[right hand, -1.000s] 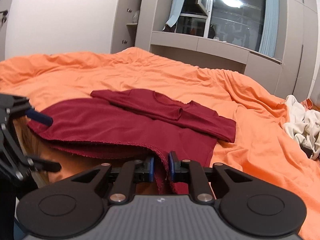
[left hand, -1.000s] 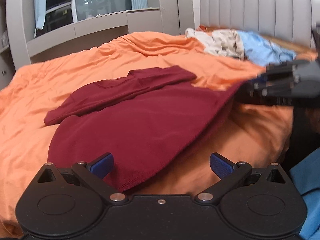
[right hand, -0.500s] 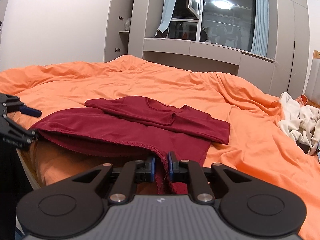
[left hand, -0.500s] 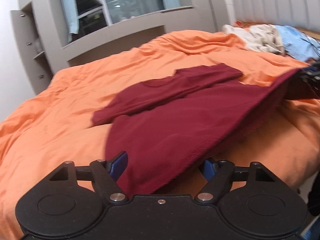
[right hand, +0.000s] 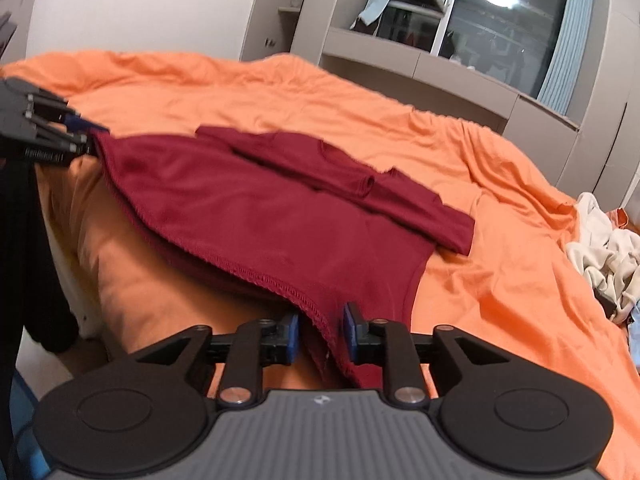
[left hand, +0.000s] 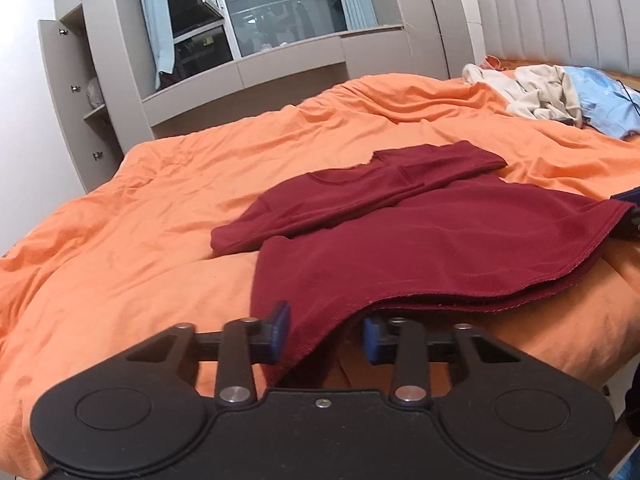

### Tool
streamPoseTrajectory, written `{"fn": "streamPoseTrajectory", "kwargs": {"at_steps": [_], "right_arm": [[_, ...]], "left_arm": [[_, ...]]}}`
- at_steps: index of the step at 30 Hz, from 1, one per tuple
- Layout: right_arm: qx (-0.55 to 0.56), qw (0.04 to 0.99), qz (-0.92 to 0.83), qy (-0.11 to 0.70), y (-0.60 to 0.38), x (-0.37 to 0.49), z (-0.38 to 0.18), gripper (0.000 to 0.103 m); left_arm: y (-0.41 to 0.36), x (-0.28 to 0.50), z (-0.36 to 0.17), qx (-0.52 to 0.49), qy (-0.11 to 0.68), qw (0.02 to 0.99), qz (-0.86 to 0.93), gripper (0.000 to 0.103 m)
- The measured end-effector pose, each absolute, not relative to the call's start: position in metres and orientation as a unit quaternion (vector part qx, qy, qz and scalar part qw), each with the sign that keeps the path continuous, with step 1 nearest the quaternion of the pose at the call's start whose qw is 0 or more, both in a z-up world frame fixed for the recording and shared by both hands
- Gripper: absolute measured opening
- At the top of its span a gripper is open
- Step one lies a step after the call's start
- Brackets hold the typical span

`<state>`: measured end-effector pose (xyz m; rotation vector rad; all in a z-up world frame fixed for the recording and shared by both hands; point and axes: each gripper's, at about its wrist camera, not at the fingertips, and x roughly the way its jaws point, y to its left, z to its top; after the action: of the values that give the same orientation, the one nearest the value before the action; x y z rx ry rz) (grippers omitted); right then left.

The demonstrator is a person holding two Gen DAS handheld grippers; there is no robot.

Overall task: Fold small clothes
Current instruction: 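Grasp the shirt hem with the right tool while the left tool grasps the hem corner, then lift the hem with both tools and fold it over toward the collar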

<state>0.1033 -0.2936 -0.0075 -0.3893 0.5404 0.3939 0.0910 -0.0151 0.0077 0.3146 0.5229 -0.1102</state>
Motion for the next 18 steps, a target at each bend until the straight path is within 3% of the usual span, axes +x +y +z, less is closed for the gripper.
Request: {"fn": "streamPoseTrajectory", "kwargs": {"at_steps": [2,6,7,9,18], "right_arm": [[-0.195,0.924,0.188,0.271,-0.294,0.101,-0.011,0.039],[-0.209,0.921,0.176,0.278,-0.295,0.099,-0.014,0.040],[-0.212,0.920,0.174,0.279,-0.294,0.099,-0.014,0.037],[-0.216,0.922,0.172,0.273,-0.293,0.099,-0.014,0.006],[-0.209,0.958,0.124,0.154,-0.304,0.070,0.021,0.005]], "left_arm": [[-0.017,0.090,0.007,0.157,0.257,0.952,-0.056,0.024],[-0.017,0.088,0.007,0.157,0.251,0.954,-0.051,0.012],[-0.016,0.088,0.008,0.153,0.247,0.956,-0.050,0.011],[-0.013,0.086,0.012,0.140,0.232,0.961,-0.051,0.006],[-0.007,0.067,0.037,0.103,0.151,0.982,-0.051,0.004]]}}
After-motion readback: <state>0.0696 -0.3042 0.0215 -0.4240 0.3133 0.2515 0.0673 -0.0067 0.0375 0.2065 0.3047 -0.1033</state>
